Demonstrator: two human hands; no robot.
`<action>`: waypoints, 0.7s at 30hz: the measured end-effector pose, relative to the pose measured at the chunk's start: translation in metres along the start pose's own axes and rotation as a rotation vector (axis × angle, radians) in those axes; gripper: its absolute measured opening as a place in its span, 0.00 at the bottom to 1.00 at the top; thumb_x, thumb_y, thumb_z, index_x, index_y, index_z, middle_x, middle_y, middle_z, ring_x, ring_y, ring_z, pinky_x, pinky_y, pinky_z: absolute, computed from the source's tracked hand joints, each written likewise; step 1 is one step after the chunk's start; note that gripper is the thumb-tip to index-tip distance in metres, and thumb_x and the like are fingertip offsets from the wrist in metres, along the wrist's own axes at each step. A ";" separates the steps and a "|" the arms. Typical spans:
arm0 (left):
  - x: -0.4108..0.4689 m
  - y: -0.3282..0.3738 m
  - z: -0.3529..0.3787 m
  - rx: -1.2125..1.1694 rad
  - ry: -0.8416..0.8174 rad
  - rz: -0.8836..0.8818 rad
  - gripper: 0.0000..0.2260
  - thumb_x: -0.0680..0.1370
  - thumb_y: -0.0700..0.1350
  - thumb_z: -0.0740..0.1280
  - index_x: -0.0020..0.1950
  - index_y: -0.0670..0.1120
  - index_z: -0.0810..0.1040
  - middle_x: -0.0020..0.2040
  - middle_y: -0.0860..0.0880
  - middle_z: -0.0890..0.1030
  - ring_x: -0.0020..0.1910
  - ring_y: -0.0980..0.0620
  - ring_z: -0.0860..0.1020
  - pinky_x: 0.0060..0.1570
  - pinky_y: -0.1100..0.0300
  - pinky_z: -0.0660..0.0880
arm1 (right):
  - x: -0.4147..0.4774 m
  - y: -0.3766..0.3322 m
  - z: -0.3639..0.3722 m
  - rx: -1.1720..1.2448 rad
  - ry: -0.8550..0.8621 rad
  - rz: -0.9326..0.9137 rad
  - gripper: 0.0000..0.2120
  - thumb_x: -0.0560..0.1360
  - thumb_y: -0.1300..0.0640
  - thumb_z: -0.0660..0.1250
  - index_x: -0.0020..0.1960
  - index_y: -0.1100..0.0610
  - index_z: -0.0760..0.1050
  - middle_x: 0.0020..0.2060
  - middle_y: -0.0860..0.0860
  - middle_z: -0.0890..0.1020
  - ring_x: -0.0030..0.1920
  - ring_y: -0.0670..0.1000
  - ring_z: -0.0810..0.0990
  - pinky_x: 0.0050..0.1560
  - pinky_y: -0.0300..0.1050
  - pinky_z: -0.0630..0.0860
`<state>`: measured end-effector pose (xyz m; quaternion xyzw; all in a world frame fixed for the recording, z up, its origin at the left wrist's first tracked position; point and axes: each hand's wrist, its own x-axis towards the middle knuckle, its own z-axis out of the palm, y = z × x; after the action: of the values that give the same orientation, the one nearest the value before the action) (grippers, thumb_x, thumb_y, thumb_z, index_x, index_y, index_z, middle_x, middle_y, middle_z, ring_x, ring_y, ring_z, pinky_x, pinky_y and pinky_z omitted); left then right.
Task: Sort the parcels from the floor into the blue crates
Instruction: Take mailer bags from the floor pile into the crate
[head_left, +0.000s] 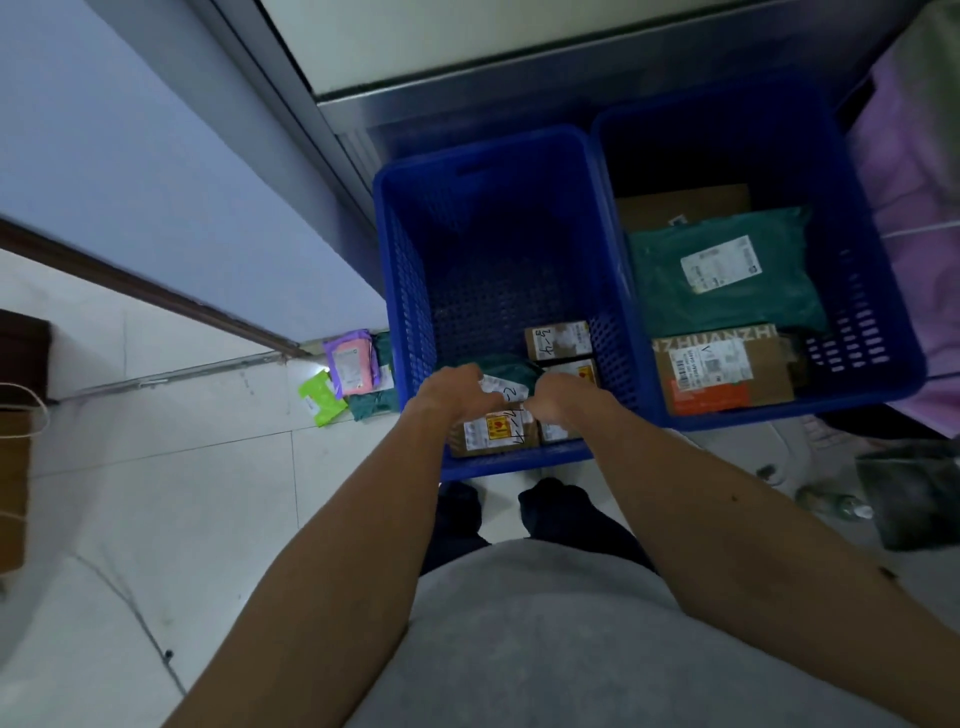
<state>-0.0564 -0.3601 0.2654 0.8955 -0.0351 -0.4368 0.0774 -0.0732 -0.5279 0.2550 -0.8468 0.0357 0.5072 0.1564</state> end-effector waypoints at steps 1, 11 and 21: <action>-0.004 0.000 -0.003 -0.010 0.018 0.006 0.30 0.76 0.62 0.63 0.71 0.46 0.70 0.67 0.42 0.77 0.62 0.41 0.76 0.61 0.48 0.74 | -0.004 -0.002 -0.002 -0.004 0.006 -0.003 0.15 0.83 0.50 0.57 0.50 0.59 0.76 0.40 0.56 0.77 0.38 0.53 0.76 0.41 0.48 0.74; -0.029 -0.057 -0.028 0.044 0.195 0.032 0.23 0.79 0.57 0.62 0.68 0.44 0.72 0.62 0.40 0.79 0.58 0.39 0.78 0.50 0.53 0.72 | -0.013 -0.064 -0.006 -0.011 0.134 -0.027 0.20 0.85 0.50 0.55 0.36 0.55 0.67 0.31 0.54 0.69 0.31 0.53 0.68 0.42 0.51 0.71; -0.021 -0.238 -0.032 -0.007 0.280 0.095 0.16 0.78 0.51 0.62 0.55 0.41 0.80 0.55 0.40 0.82 0.55 0.38 0.79 0.49 0.54 0.73 | 0.011 -0.210 0.046 0.048 0.323 -0.036 0.17 0.82 0.54 0.57 0.35 0.55 0.62 0.30 0.53 0.66 0.30 0.53 0.64 0.32 0.46 0.63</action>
<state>-0.0454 -0.1193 0.2609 0.9448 -0.0647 -0.3036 0.1051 -0.0610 -0.3137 0.2733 -0.9138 0.0575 0.3606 0.1779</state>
